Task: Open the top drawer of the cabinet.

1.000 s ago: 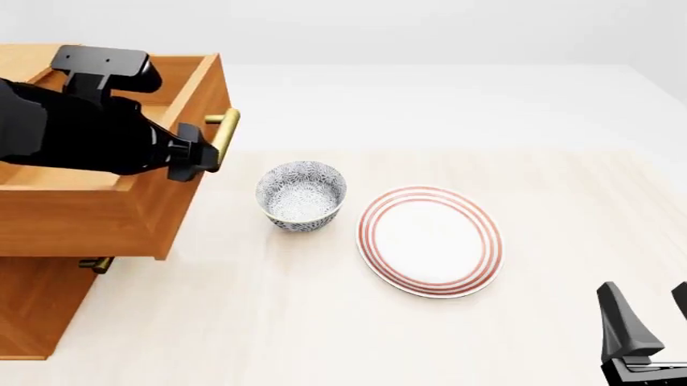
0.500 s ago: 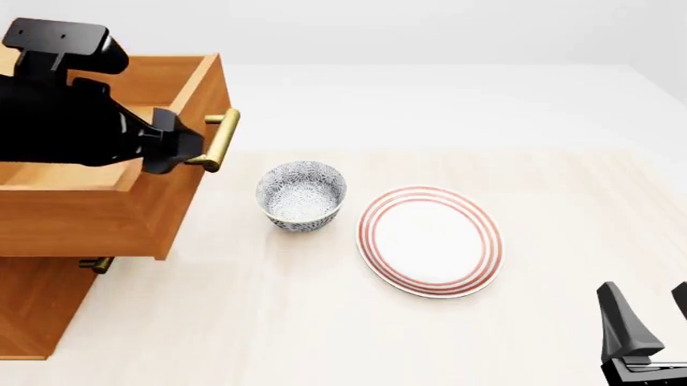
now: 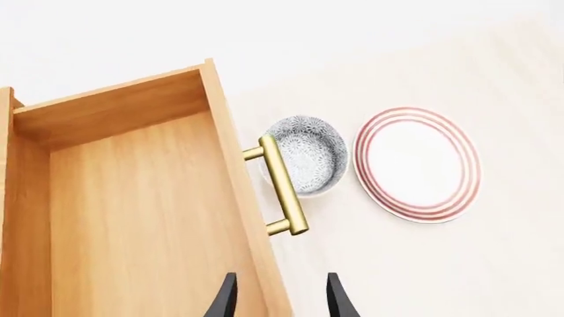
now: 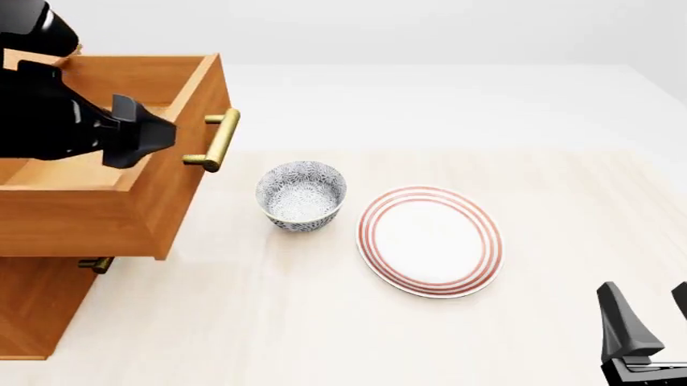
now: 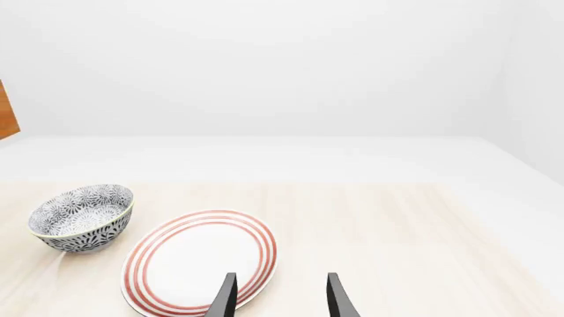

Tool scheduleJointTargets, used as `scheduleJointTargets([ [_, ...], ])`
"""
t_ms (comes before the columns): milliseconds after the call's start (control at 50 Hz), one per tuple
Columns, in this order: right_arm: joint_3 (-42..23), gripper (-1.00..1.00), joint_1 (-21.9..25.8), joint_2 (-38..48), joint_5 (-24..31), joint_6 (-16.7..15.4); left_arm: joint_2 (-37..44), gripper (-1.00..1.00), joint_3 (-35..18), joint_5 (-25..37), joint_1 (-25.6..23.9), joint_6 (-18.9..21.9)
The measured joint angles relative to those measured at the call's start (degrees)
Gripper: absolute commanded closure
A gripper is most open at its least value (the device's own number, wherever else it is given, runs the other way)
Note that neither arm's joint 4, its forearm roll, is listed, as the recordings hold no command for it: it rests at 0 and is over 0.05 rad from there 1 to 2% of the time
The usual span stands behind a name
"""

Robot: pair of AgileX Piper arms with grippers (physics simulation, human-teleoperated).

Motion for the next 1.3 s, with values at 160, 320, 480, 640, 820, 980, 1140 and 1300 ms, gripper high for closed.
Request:
scheduleJointTargets([
  [160, 0.0, -1.0, 0.0, 0.0, 0.0, 0.0, -1.4, -1.0, -0.7, 0.8, 0.5, 0.8],
  [320, 0.0, -1.0, 0.0, 0.0, 0.0, 0.0, -2.8, -1.0, -1.3, 1.7, 1.1, 1.6],
  [480, 0.0, -1.0, 0.0, 0.0, 0.0, 0.0, -4.7, -1.0, -2.3, 2.8, 1.7, 2.6],
  [640, 0.0, -1.0, 0.0, 0.0, 0.0, 0.0, -6.7, -1.0, -3.3, 3.9, 2.2, 3.5],
  [820, 0.0, -1.0, 0.0, 0.0, 0.0, 0.0, -9.1, -1.0, -4.5, 5.2, 2.8, 4.5],
  [980, 0.0, -1.0, 0.0, 0.0, 0.0, 0.0, -11.2, -1.0, -5.6, 6.4, 3.5, 5.2],
  [1140, 0.0, -1.0, 0.0, 0.0, 0.0, 0.0, -13.0, -1.0, -6.0, 6.7, 3.7, 5.4],
  [1300, 0.0, -1.0, 0.0, 0.0, 0.0, 0.0, -15.0, -1.0, -7.1, 6.9, 3.8, 6.0],
])
